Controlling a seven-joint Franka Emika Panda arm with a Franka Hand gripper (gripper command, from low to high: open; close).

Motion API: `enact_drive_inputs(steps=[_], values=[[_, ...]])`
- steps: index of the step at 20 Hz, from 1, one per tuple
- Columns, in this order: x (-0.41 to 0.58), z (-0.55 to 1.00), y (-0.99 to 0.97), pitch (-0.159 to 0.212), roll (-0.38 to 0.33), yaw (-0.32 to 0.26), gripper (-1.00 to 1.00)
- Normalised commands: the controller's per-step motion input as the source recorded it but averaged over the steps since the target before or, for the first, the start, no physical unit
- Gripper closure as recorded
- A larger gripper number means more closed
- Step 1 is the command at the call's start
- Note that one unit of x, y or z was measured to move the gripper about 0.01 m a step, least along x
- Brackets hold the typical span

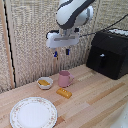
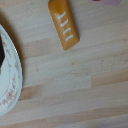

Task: Please focus on the pink mug and carefully direct your gripper towards it. Gently take hold of the pink mug using your grasping instrument. Exercise caution as you elevate the pink mug off the tabletop. Shift the pink mug so it is above the white platter. With precision, slowly place the pink mug onto the white platter.

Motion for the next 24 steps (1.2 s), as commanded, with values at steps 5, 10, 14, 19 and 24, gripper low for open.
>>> enact_drive_inputs(steps=[5,10,14,19,24], values=[[0.065,-0.03,-0.55,0.029,0.070,-0.063,-1.00],[0.007,-0.07,-0.70,0.045,0.101,-0.057,-1.00],[0.007,-0.12,-0.57,0.071,0.092,-0.020,-1.00],[0.157,-0.29,-0.37,0.078,0.059,0.000,-1.00],[0.263,-0.36,-0.26,0.079,0.048,0.003,-1.00]])
